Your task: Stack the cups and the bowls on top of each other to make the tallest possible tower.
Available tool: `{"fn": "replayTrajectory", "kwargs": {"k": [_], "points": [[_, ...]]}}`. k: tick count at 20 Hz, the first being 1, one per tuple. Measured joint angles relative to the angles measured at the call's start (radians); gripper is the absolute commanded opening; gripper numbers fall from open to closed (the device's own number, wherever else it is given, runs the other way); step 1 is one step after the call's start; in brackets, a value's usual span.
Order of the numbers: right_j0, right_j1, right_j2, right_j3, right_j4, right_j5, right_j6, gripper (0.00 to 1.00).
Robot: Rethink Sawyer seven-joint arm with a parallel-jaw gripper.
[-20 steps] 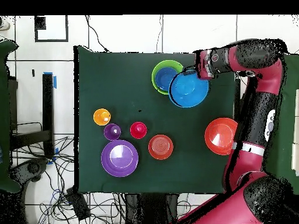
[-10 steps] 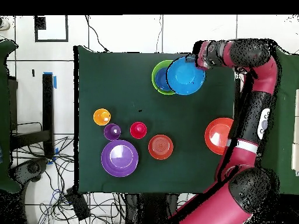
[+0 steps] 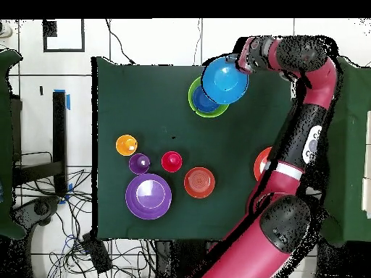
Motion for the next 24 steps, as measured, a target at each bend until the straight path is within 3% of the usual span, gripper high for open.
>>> {"fn": "replayTrajectory", "kwargs": {"k": [12,19,24], "points": [[0.018,0.012,0.158,-0.069,-0.1,0.202,0.0,0.0],[0.018,0.011,0.251,-0.081,-0.109,0.327,0.0,0.0],[0.018,0.012,0.284,-0.081,-0.12,0.336,0.0,0.0]]}}
